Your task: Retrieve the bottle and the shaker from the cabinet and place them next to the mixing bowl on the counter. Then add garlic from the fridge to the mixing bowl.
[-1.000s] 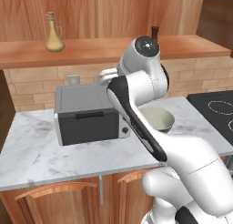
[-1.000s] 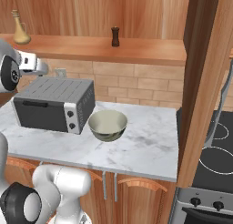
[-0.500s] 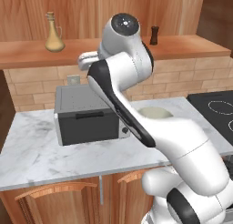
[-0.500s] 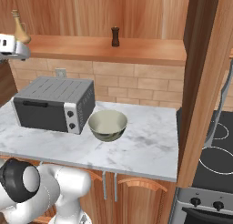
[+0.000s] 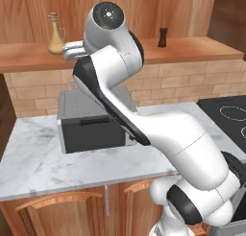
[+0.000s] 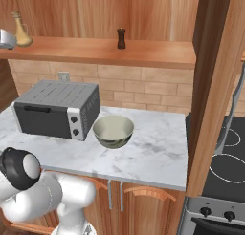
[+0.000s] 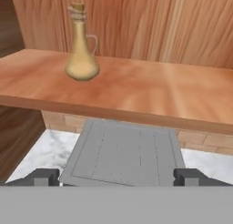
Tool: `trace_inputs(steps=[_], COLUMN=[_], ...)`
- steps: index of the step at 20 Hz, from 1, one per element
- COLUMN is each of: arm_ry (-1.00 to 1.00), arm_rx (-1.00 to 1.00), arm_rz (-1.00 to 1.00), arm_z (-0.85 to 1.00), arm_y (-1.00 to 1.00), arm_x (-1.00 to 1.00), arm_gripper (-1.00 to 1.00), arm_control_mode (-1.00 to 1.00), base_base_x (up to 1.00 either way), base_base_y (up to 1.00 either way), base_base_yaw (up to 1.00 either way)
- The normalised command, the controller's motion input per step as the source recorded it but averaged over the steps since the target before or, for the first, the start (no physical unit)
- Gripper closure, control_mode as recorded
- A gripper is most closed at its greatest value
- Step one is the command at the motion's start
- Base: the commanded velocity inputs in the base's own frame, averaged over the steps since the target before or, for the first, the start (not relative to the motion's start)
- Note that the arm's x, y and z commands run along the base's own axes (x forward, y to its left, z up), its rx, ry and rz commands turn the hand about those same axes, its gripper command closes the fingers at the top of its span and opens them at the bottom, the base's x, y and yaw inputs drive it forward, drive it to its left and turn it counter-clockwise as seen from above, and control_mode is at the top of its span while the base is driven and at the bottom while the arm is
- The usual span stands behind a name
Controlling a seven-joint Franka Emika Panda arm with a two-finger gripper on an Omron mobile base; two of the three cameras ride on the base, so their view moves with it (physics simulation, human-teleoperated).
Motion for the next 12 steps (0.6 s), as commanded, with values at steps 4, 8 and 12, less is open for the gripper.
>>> trace_inputs(steps=[4, 8, 12], arm_ry=[-0.12, -0.05, 0.0], arm_rx=[0.0, 0.0, 0.0], arm_rz=[-0.01, 0.0, 0.0], arm_z=[0.37, 0.29, 0.07], arm_y=[0.19, 0.19, 0.12], arm_x=[0.33, 0.3, 0.36], arm_gripper=[-1.0, -1.0, -1.0], arm_control_mode=[-1.0, -1.0, -1.0], base_base_x=[0.0, 0.0, 0.0], base_base_y=[0.0, 0.0, 0.0], base_base_yaw=[0.0, 0.0, 0.0])
